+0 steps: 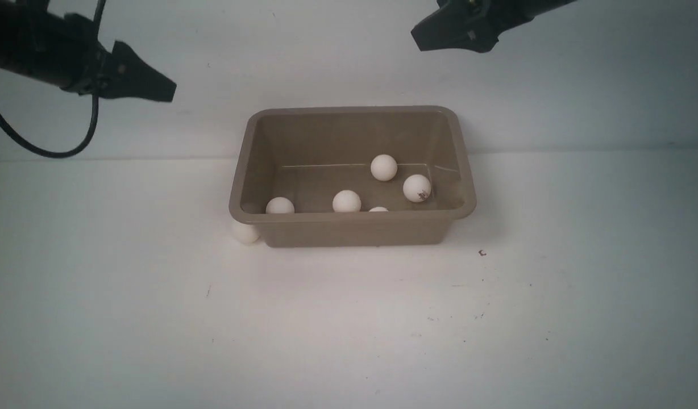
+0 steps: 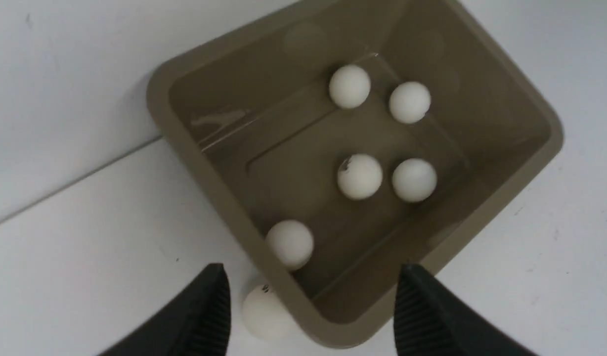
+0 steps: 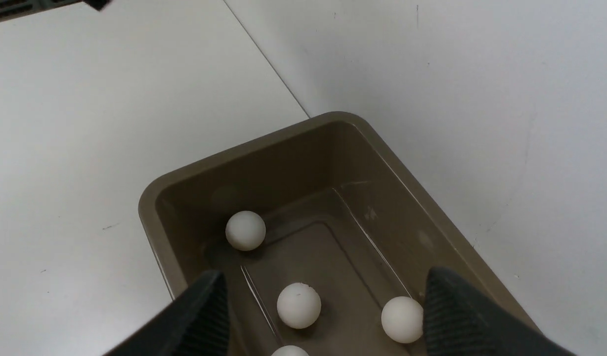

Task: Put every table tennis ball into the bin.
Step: Use the left arm to clamp the table tennis ball closest to it

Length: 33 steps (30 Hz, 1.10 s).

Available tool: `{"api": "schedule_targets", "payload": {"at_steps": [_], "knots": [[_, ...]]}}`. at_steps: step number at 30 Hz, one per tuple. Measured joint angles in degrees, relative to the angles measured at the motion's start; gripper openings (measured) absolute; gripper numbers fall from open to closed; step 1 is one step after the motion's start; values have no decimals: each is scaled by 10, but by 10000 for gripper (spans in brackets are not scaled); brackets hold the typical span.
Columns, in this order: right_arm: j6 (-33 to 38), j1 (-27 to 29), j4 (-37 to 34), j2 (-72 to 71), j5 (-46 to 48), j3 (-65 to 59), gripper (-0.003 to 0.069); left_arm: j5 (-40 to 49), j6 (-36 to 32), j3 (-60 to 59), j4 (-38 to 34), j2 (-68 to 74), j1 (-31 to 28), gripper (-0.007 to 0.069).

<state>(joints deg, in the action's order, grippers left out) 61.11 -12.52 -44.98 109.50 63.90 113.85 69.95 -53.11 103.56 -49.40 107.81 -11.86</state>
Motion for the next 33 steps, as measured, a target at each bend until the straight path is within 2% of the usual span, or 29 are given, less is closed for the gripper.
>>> {"api": "schedule_targets", "payload": {"at_steps": [9, 13, 16, 18, 24, 33], "knots": [[0, 0, -2, 0, 0, 0, 482, 9, 50, 0, 83, -135, 43, 405], [0, 0, -3, 0, 0, 0, 482, 15, 52, 0, 66, -164, 45, 405], [0, 0, -4, 0, 0, 0, 482, 16, 49, -7, 12, -169, 48, 405], [0, 0, -4, 0, -1, 0, 482, 15, 32, -36, -29, -169, 63, 405], [0, 0, -4, 0, -1, 0, 482, 14, -16, -109, -35, -167, 128, 405], [0, 0, -4, 0, -1, 0, 482, 7, -101, -181, -25, -158, 135, 405]]}}
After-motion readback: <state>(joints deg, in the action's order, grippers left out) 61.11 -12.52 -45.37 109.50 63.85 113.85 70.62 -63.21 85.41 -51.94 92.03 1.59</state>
